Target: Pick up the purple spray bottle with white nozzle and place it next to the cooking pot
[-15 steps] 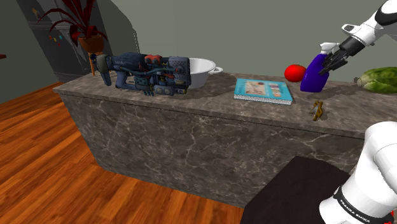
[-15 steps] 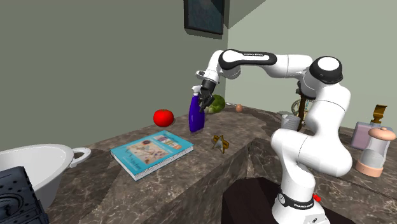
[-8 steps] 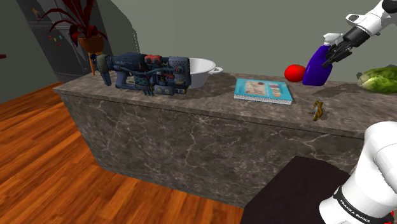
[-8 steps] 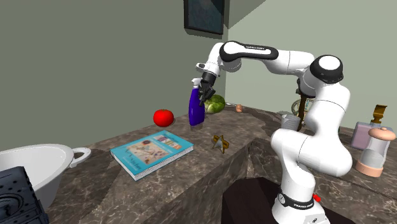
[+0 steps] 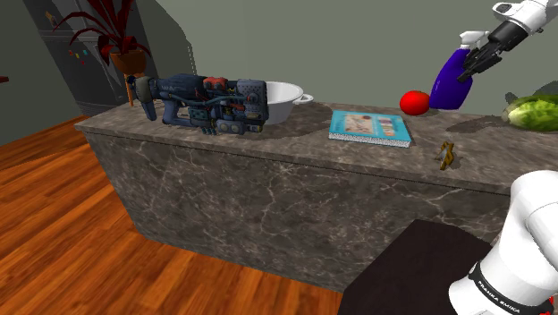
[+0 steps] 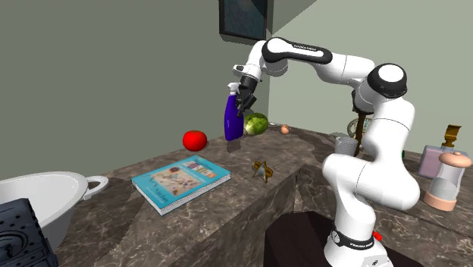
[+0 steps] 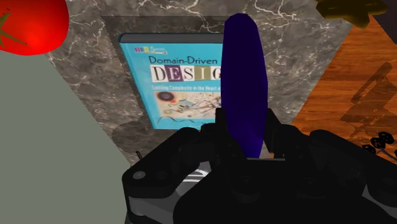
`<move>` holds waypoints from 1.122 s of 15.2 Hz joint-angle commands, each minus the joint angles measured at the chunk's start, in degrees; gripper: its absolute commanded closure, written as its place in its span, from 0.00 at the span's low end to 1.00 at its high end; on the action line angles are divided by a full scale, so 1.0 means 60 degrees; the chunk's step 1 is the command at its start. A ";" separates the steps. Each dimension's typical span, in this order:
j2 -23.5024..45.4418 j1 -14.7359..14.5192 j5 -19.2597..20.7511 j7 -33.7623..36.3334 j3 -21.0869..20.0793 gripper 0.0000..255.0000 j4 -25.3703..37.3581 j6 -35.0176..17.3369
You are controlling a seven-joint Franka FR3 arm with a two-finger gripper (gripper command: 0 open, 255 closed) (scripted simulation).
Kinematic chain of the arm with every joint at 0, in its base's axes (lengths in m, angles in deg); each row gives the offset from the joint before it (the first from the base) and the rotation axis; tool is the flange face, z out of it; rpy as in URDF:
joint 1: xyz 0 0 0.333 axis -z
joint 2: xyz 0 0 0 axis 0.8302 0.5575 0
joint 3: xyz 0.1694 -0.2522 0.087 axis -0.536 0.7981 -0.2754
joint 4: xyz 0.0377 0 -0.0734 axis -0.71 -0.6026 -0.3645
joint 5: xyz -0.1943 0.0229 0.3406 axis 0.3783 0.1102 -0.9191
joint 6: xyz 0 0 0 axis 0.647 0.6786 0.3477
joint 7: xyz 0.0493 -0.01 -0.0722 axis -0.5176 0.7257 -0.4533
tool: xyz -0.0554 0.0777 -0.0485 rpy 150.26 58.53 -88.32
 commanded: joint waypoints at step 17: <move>0.0897 -0.1056 -0.0576 0.0380 0.0039 1.00 0.3003 0.2031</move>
